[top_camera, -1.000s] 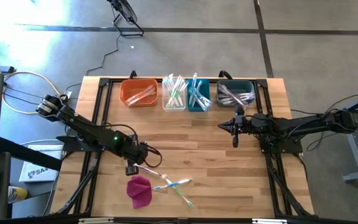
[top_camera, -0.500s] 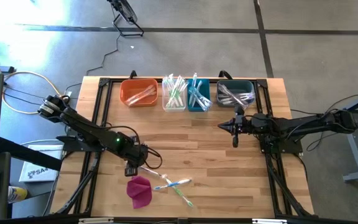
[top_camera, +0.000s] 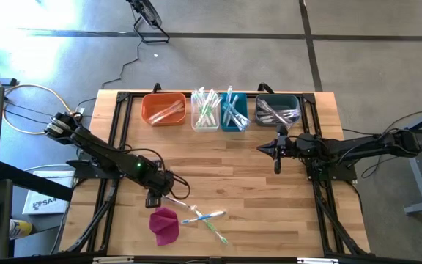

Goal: Pick & Place Toothbrushes
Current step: Put the purple toothbrush into the green bin

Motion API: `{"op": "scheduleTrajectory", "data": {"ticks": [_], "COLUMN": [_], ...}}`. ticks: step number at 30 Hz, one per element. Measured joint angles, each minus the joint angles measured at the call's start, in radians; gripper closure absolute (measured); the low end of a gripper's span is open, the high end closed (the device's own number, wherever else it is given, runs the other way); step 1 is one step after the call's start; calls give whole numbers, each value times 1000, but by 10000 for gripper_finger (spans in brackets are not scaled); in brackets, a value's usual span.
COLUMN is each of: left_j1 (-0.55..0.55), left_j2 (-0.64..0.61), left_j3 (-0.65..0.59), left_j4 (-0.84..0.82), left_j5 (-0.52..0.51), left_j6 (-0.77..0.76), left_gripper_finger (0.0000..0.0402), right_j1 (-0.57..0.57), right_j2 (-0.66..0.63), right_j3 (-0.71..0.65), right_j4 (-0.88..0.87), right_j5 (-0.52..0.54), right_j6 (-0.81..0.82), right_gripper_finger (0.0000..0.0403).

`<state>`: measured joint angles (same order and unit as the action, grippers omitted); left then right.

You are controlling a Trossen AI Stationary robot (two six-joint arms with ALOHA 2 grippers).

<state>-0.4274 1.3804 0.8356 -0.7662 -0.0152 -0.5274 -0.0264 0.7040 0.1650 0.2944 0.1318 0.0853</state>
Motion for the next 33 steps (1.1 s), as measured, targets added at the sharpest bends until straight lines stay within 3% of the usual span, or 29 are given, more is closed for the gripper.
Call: {"op": "scheduleTrajectory", "data": {"ticks": [14, 33], "left_j1": [-2, -58], "left_j2": [0, 121], "left_j3": [-2, -48], "left_j4": [4, 96], "left_j5": [-3, -2], "left_j6": [0, -1], "left_gripper_finger": [203, 203], "right_j1": [0, 0], "right_j2": [0, 0], "right_j3": [0, 0], "right_j4": [0, -6], "right_j5": [-1, -5], "right_j6": [0, 19], "right_gripper_finger": [399, 399]}}
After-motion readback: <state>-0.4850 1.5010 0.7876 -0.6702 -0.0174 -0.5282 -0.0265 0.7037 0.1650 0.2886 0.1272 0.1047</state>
